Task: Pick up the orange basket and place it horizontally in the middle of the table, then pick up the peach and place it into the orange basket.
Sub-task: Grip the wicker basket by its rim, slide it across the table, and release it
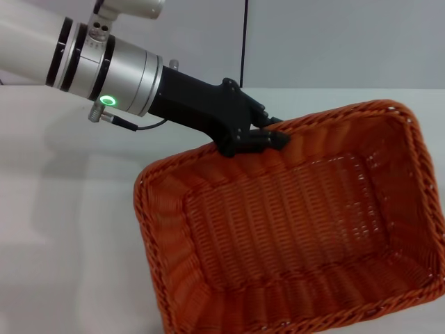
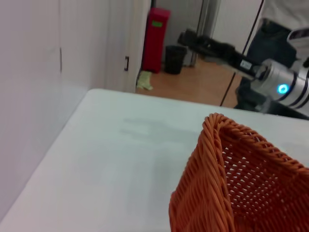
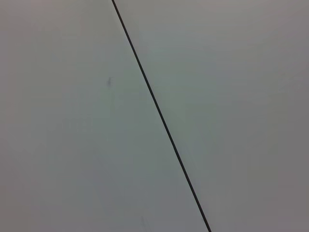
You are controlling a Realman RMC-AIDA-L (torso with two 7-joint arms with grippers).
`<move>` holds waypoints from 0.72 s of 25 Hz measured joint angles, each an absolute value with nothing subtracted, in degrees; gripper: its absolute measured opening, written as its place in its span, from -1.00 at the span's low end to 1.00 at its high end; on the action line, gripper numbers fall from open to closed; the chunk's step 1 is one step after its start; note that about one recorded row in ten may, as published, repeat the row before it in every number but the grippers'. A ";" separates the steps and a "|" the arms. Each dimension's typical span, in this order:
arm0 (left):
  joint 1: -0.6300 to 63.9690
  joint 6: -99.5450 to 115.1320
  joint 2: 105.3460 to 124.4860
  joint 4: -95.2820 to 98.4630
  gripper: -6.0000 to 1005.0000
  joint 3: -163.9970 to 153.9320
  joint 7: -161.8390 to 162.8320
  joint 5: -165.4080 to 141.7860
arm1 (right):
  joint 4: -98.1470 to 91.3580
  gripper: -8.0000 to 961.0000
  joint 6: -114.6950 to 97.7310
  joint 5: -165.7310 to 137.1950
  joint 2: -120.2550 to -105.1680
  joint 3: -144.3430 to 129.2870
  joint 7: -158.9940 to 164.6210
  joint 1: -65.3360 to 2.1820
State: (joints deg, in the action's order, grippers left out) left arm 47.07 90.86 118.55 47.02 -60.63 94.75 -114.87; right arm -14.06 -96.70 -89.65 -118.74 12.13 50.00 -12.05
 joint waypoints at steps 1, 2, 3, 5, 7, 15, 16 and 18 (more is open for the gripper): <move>47.03 90.92 118.51 47.12 -0.66 -60.48 94.73 -114.73 | -14.06 0.26 -96.70 -89.65 -118.74 12.13 50.00 -12.05; 46.86 91.18 118.36 47.48 -0.66 -59.80 94.69 -114.53 | -14.06 0.26 -96.69 -89.65 -118.74 12.13 50.00 -12.05; 46.86 91.18 118.36 47.48 -0.66 -59.80 94.69 -114.53 | -14.06 0.26 -96.68 -89.65 -118.74 12.13 49.99 -12.05; 46.52 91.61 118.02 48.26 -0.66 -58.00 94.56 -114.75 | -14.06 0.26 -96.68 -89.65 -118.74 12.13 49.95 -12.04; 46.32 91.68 117.90 49.31 -0.66 -56.91 94.48 -116.21 | -14.06 0.26 -96.67 -89.65 -118.74 12.13 49.92 -12.04; 46.67 89.56 117.79 52.46 -0.66 -53.60 94.38 -123.02 | -13.90 0.26 -96.60 -89.65 -118.74 10.64 49.91 -12.71; 46.67 89.56 117.79 52.46 -0.66 -53.60 94.38 -123.02 | -13.76 0.26 -96.53 -89.65 -118.74 10.58 49.92 -12.74; 46.67 89.56 117.79 52.46 -0.66 -53.60 94.38 -123.02 | -13.51 0.26 -96.29 -89.78 -118.74 10.58 49.91 -12.85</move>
State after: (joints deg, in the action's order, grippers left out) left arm 46.67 89.56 117.79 52.46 -53.60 94.38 -123.02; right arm -13.51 -96.29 -89.78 -118.74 10.58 49.91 -12.85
